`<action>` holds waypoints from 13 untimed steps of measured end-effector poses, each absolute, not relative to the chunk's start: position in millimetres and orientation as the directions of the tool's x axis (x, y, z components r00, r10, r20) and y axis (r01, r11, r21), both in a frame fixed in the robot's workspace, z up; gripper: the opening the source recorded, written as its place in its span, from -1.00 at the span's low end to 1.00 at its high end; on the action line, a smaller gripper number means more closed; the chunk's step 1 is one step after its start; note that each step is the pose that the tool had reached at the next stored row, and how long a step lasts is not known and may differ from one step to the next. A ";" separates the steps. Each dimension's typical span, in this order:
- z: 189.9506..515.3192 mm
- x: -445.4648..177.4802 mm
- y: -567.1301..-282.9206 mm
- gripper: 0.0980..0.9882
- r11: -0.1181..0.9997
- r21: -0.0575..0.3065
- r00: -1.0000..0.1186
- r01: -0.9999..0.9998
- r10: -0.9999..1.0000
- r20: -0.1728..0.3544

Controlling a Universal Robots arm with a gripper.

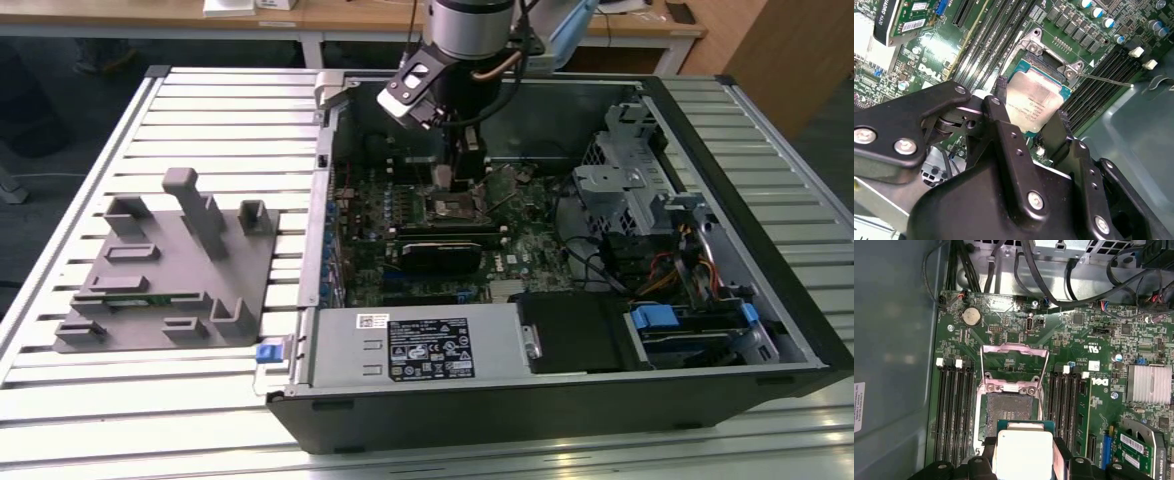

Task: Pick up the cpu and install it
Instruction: 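Place the cpu into insertion slot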

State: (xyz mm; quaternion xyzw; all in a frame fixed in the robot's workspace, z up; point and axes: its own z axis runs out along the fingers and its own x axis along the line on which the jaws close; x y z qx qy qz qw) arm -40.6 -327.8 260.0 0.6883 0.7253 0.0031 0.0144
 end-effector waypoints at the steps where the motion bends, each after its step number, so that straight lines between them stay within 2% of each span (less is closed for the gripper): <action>1: 259.3 -40.6 -327.8 -0.03 0.052 0.024 -0.052 0.998 0.999 -0.017; 13: 242.9 -36.0 -323.7 -0.03 0.051 0.024 -0.050 0.998 0.999 -0.017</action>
